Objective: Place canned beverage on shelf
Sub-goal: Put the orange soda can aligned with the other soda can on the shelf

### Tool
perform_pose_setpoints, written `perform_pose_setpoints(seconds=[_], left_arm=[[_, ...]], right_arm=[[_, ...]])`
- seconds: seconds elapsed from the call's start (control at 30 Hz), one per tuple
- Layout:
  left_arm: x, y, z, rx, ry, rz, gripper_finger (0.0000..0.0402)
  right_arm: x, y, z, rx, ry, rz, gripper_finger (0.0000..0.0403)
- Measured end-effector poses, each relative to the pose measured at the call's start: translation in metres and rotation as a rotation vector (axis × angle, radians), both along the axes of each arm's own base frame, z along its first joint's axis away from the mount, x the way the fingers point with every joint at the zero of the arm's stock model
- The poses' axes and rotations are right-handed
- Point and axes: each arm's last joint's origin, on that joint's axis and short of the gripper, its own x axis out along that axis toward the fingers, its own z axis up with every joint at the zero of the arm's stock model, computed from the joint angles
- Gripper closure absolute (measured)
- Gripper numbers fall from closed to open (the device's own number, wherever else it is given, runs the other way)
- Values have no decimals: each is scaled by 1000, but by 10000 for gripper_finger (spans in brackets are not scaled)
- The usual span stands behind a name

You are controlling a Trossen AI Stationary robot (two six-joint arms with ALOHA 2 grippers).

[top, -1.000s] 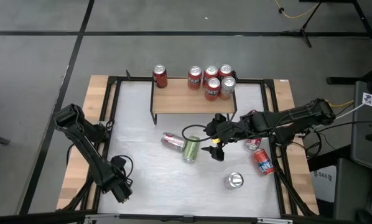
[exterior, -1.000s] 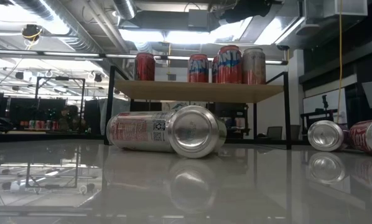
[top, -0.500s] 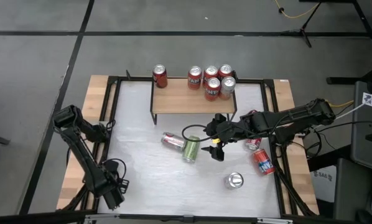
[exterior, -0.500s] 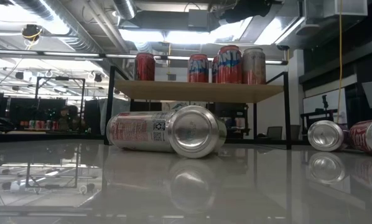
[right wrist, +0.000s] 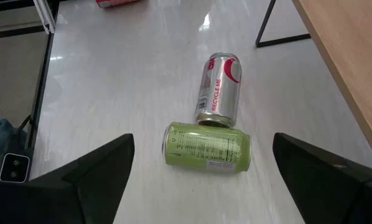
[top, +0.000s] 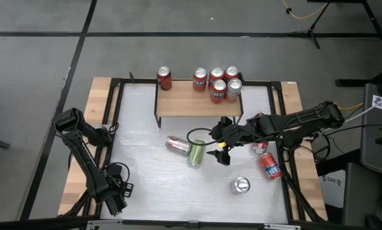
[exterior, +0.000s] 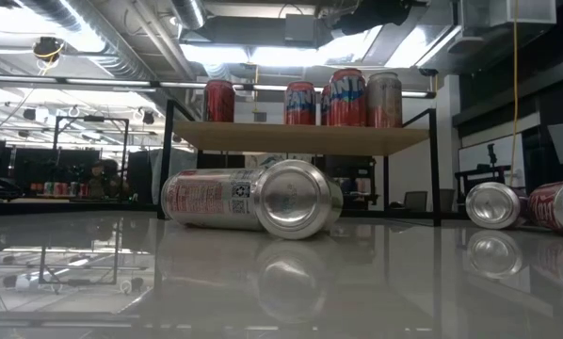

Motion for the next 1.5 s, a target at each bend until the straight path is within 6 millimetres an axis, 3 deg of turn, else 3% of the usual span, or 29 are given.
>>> perform_pose_setpoints(seconds=[0.43, 0.67, 0.8, 1.0, 1.5], left_arm=[[22, 4, 12, 15, -186, -30, 115], [21, 9, 25, 52, -119, 8, 115], [22, 12, 17, 89, -127, 48, 115], [38, 19, 0, 97, -233, 74, 115], [49, 32, -3, 114, -223, 111, 115]], right_arm=[[0, 0, 0, 0, 0, 0, 31], [0, 0, 0, 0, 0, 0, 31], [0, 0, 0, 0, 0, 0, 31], [0, 0, 0, 0, 0, 0, 31], [0, 0, 0, 0, 0, 0, 31]])
